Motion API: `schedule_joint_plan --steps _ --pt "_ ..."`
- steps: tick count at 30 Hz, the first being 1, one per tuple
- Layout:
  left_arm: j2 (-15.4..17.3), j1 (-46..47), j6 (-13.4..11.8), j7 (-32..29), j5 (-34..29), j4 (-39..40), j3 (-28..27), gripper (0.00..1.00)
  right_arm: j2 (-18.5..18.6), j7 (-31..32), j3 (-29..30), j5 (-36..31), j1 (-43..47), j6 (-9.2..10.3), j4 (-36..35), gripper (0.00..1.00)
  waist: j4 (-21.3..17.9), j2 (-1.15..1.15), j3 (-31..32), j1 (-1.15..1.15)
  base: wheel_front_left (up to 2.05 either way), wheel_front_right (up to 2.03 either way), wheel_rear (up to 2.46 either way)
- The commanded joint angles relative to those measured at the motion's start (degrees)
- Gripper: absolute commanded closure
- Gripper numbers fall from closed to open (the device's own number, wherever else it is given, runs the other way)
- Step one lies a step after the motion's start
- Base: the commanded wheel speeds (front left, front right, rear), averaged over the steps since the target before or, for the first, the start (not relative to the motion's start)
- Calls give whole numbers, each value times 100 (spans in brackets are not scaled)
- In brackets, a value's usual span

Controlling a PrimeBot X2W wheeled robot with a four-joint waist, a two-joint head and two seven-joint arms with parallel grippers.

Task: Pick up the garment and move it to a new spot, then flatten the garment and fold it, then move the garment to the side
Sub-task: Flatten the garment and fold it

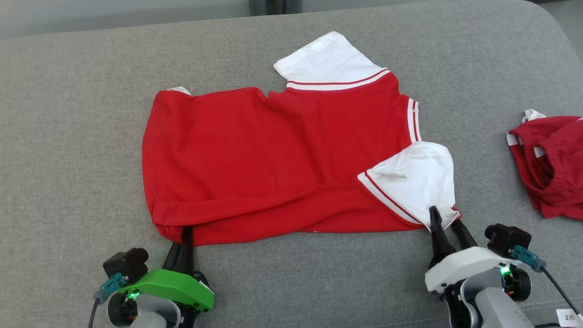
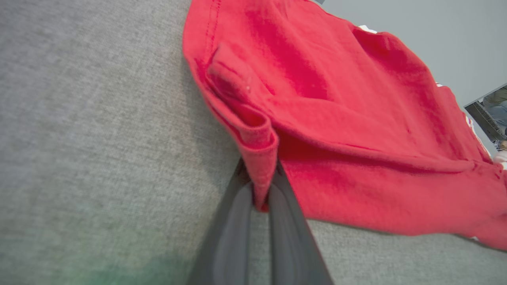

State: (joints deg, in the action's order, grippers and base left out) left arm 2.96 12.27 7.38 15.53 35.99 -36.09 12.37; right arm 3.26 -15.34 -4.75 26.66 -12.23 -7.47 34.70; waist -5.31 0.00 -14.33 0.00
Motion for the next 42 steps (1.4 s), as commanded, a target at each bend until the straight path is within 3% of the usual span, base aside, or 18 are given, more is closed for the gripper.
schedule_joint_plan --steps 1,14,23,29,38,42 --pt "-7 -41 19 -76 3 -112 5 100 -63 53 -118 41 -22 -2 149 100 19 0 -42 0 0 0 0" --pt "11 122 18 -49 169 391 -290 100 -30 23 184 500 -296 2 -283 100 41 0 -16 0 0 0 0" --pt "58 728 17 -44 111 1103 -706 100 -25 22 234 804 -1212 2 -388 100 95 0 157 0 0 0 0" --pt "81 810 10 -44 104 1093 -804 100 -20 17 416 787 -1599 3 -288 100 158 0 463 0 0 0 0" --pt "33 -492 5 -30 286 661 -955 100 -4 14 393 671 -333 5 -28 100 236 0 1061 0 0 0 0" --pt "25 -1079 6 -31 498 520 -755 100 127 13 235 497 259 5 174 100 283 0 1246 0 0 0 0"
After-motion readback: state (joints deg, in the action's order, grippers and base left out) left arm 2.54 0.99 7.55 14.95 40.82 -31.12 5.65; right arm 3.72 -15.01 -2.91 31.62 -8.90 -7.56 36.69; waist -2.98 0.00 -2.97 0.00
